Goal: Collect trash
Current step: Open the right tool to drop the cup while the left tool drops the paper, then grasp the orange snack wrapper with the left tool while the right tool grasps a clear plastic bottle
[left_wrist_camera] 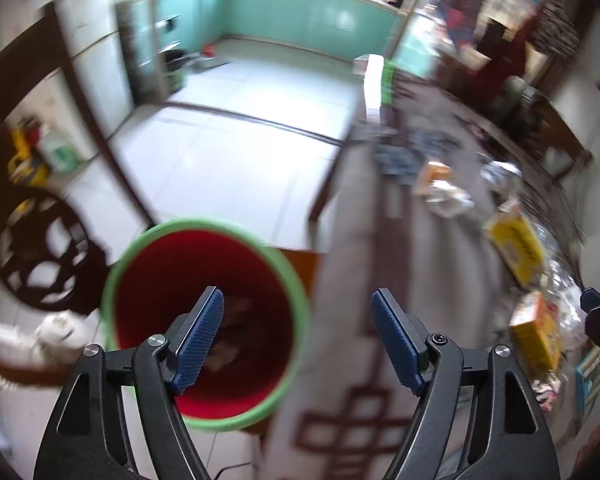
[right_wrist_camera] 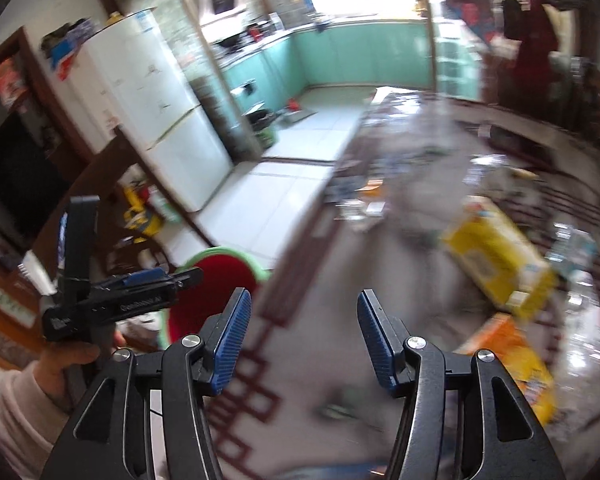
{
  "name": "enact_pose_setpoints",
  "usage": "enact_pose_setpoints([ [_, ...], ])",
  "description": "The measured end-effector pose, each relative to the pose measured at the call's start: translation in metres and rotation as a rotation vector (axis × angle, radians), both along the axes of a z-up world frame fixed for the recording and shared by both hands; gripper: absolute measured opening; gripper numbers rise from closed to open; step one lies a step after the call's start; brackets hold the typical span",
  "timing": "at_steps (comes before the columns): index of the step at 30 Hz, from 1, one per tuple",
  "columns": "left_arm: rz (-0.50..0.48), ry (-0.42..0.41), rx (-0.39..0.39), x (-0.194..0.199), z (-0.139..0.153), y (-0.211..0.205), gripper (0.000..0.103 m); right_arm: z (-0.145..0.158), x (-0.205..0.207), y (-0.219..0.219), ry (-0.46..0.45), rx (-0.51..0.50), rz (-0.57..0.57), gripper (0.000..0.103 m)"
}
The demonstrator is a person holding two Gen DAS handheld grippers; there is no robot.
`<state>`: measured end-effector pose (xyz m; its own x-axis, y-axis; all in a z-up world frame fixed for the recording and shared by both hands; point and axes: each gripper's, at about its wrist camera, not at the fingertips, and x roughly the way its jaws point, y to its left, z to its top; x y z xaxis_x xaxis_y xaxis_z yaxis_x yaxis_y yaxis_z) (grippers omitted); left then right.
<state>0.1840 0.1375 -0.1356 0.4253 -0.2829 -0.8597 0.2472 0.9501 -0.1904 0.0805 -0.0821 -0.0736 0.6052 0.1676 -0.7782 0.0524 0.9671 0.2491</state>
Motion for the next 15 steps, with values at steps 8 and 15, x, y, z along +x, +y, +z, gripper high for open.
enact_pose_setpoints([
  [8, -0.178, -0.049, -0.04, 0.029, 0.009, -0.104, 0.081, 0.017, -0.045, -0.08, 0.01, -0.05, -0.206, 0.055],
  [15, -0.197, 0.006, 0.041, 0.069, -0.027, -0.17, 0.081, 0.017, -0.078, -0.121, 0.049, -0.055, -0.313, 0.056],
])
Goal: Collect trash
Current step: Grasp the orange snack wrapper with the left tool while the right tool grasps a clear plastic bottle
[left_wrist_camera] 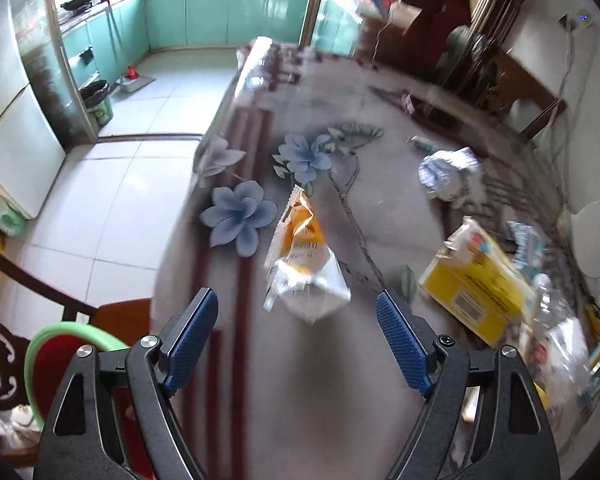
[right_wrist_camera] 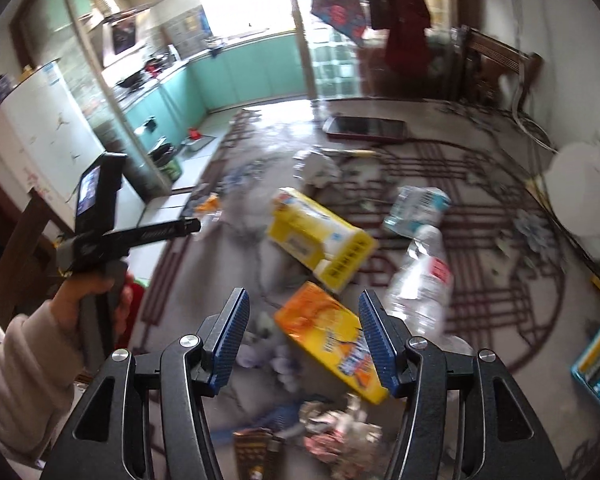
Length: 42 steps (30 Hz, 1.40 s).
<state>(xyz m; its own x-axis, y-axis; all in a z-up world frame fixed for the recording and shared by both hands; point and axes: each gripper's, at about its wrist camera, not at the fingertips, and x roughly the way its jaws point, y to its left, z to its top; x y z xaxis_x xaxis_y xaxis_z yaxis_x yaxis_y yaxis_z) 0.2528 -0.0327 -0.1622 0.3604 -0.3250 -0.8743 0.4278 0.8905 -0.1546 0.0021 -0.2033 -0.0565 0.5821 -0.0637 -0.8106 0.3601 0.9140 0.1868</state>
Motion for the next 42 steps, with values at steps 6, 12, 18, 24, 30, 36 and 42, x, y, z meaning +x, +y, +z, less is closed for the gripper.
enact_pose_setpoints([
  [6, 0.02, 0.011, 0.042, 0.01, -0.015, -0.013, 0.081, -0.009, -0.022, -0.026, 0.026, 0.025, -0.081, 0.056],
  [12, 0.026, 0.04, 0.049, 0.015, -0.022, -0.013, 0.04, -0.014, -0.019, -0.035, 0.029, 0.044, -0.09, 0.056],
  [18, 0.031, 0.028, 0.045, 0.008, -0.015, -0.004, 0.029, -0.014, -0.005, -0.031, 0.019, 0.048, -0.054, 0.056],
  [24, 0.016, -0.027, 0.03, -0.017, 0.009, 0.011, 0.029, -0.023, 0.005, -0.054, 0.014, 0.102, -0.104, 0.063],
  [30, 0.006, -0.058, 0.01, -0.058, 0.032, 0.027, 0.029, -0.071, 0.016, -0.091, 0.119, 0.207, -0.228, 0.063],
  [36, 0.017, -0.044, 0.002, -0.083, 0.038, 0.043, 0.029, -0.097, 0.018, -0.105, 0.138, 0.305, -0.241, 0.063],
  [42, 0.022, -0.04, 0.012, -0.102, 0.042, 0.049, 0.029, -0.093, 0.019, -0.104, 0.112, 0.298, -0.221, 0.057],
])
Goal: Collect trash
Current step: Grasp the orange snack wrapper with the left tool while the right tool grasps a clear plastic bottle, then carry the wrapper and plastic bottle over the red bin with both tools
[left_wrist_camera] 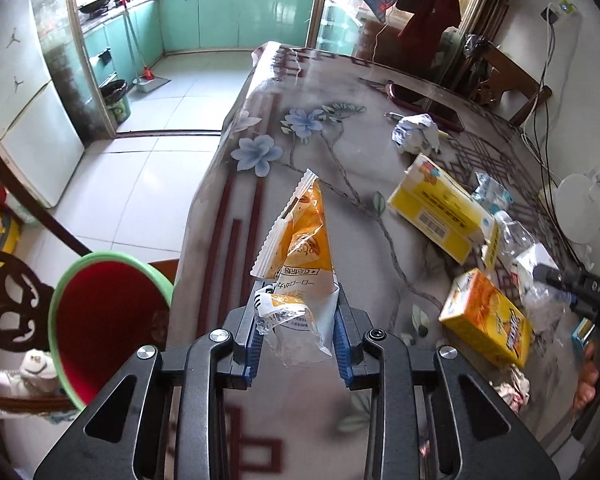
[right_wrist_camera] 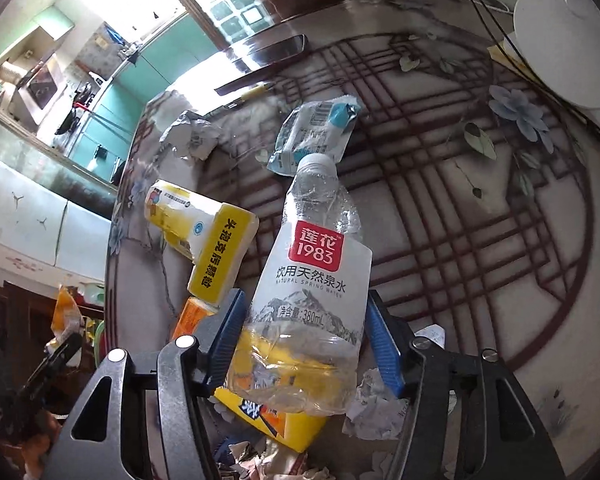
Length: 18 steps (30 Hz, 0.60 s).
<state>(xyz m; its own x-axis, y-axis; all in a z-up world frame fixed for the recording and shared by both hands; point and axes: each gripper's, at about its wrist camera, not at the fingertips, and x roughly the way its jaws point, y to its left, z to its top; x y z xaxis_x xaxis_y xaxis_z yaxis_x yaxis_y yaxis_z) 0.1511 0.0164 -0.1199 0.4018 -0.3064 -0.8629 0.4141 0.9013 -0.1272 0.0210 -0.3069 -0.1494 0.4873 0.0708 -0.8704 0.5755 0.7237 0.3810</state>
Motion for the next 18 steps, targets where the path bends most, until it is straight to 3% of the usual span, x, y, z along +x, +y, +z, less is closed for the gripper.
enact_pose_setpoints([
  [10, 0.005, -0.096, 0.001, -0.031, 0.03, 0.004, 0.029, 0.039, -0.022, 0.008, -0.096, -0.04, 0.018, 0.051],
  [18, 0.006, -0.105, -0.017, -0.04, 0.034, 0.006, 0.026, 0.058, -0.04, 0.013, -0.136, -0.068, 0.028, 0.049],
])
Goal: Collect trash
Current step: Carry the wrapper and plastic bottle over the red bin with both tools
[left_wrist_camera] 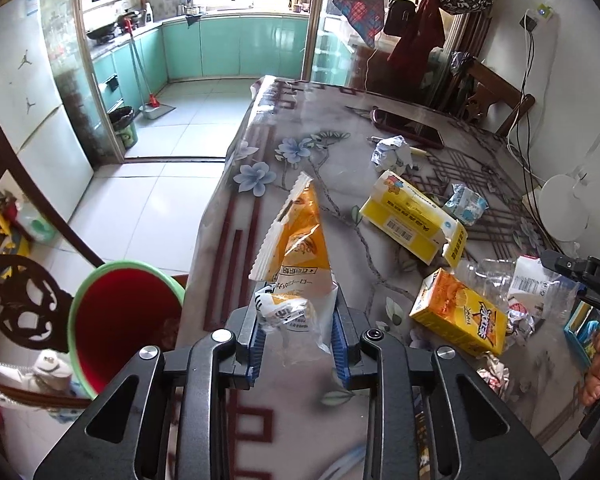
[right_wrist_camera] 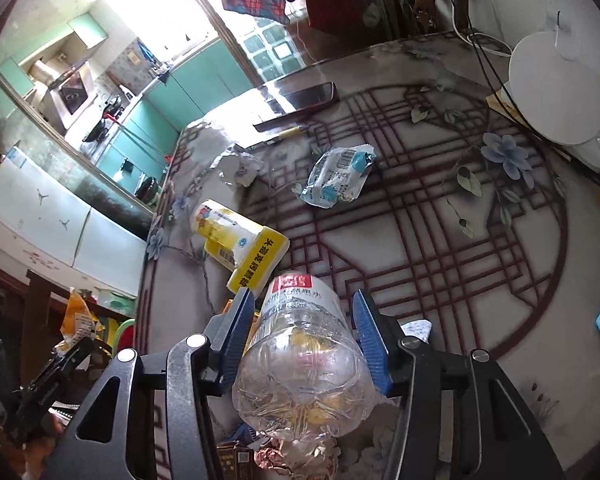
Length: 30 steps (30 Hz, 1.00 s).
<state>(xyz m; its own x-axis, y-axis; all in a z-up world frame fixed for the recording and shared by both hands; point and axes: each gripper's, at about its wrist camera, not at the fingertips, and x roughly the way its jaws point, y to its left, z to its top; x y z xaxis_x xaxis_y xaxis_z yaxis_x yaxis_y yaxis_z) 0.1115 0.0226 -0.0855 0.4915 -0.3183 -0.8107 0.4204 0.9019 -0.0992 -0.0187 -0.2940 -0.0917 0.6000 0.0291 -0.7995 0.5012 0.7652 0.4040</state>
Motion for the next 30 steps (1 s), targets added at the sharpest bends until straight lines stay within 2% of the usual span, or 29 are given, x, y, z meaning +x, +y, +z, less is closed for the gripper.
enact_pose_setpoints([
  [9, -0.013, -0.038, 0.002, -0.009, 0.011, -0.001, 0.024, 0.017, -0.011, -0.001, -0.035, -0.025, -0.012, 0.049],
  [12, -0.006, -0.04, -0.004, -0.009, 0.012, 0.003, 0.024, 0.03, -0.012, 0.004, -0.049, -0.066, -0.002, 0.049],
  [16, -0.002, -0.04, -0.004, -0.009, 0.012, 0.009, 0.024, 0.048, -0.01, 0.011, -0.075, -0.108, 0.016, 0.048],
  [24, 0.011, -0.032, -0.018, -0.009, 0.012, 0.023, 0.024, 0.076, -0.003, 0.027, -0.135, -0.125, 0.054, 0.048],
  [30, 0.045, -0.014, -0.024, -0.005, 0.009, 0.041, 0.024, 0.085, 0.012, 0.049, -0.158, -0.128, 0.105, 0.048],
])
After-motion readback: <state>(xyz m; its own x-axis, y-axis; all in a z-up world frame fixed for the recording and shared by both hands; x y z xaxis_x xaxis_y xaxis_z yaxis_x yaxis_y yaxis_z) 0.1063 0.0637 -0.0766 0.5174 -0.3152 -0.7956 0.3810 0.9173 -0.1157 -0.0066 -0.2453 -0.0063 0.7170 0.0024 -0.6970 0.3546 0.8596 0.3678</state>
